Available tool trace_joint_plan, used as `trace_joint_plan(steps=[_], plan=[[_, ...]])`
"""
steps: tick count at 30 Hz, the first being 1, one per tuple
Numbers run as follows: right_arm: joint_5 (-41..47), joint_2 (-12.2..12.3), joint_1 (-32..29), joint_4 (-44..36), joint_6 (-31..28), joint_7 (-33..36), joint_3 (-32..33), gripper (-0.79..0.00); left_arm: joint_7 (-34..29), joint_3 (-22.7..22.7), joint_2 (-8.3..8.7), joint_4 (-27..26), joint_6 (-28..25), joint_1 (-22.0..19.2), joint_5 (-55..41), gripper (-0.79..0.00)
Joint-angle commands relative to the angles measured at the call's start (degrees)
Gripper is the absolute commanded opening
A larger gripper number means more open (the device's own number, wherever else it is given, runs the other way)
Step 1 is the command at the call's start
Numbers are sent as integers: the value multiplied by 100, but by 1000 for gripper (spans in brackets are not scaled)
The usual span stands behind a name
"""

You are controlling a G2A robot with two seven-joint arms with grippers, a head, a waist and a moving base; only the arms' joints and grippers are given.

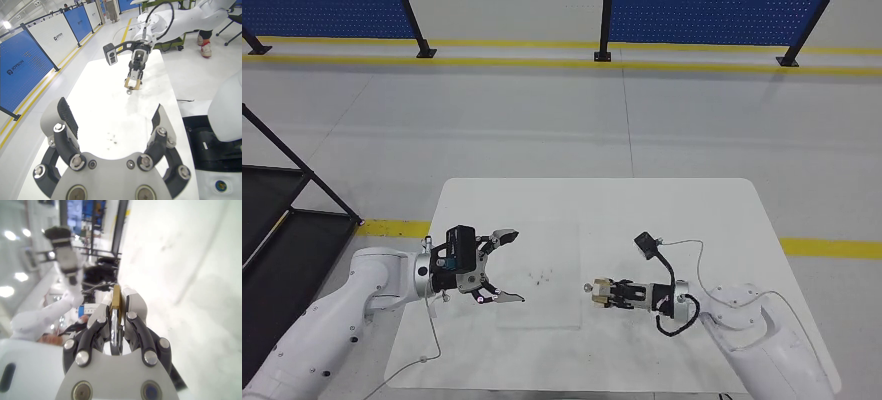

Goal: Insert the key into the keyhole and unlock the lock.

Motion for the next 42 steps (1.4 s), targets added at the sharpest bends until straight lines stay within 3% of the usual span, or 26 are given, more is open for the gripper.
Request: trace_joint_plan(steps=[1,11,20,21,23,24,25,33,42], plan=[[-533,-15,108,88,441,-196,-154,-785,0,0,0,0,0,0,0,0],[-1220,-178,685,791,1654,-667,-755,-785,0,0,0,0,0,0,0,0],[-1675,-236,883,834,2188,-763,-988,-785,0,0,0,0,0,0,0,0],[-1733,-234,883,808,2245,-771,-994,-696,0,0,0,0,0,0,0,0],[-1790,-232,869,753,2339,-777,-987,-299,0,0,0,0,0,0,0,0],[-1810,-230,860,725,2367,-778,-980,-46,0,0,0,0,0,0,0,0],[-1838,-226,854,695,2400,-796,-961,0,0,0,0,0,0,0,0,0],[-2151,-163,595,157,2496,-1291,-662,0,0,0,0,0,0,0,0,0],[-3006,-40,-329,-1277,1888,-2964,-55,0,0,0,0,0,0,0,0,0]])
